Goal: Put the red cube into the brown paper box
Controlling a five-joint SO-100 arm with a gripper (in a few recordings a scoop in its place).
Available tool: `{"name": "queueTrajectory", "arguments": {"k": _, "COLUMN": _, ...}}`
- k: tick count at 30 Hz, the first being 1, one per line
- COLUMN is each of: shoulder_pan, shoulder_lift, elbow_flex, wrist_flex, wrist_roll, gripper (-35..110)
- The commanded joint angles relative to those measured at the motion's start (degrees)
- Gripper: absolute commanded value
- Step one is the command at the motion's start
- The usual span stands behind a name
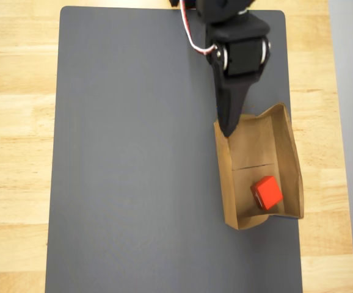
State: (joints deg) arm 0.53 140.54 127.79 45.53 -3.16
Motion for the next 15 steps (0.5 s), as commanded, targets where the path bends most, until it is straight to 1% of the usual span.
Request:
{"name": "queueTrajectory", "arguments": {"k": 1, "shoulder_pan": 4.66, "shoulder_lift": 13.80, "elbow_flex": 6.42, "wrist_flex": -0.53, "wrist_roll": 0.00, "gripper": 0}}
{"name": "queueTrajectory", "arguments": {"k": 5, "shoulder_pan": 7.12, "shoulder_lift": 24.35, "elbow_flex": 12.13, "wrist_flex": 3.25, "wrist_roll": -0.70, "gripper": 0}}
{"name": "queueTrajectory", "arguments": {"k": 9, "shoulder_pan": 9.14, "shoulder_lift": 30.23, "elbow_flex": 13.89, "wrist_flex": 10.90, "wrist_roll": -0.53, "gripper": 0}}
{"name": "queueTrajectory", "arguments": {"k": 15, "shoulder_pan": 10.37, "shoulder_lift": 36.74, "elbow_flex": 19.25, "wrist_flex": 13.97, "wrist_roll": -3.69, "gripper": 0}}
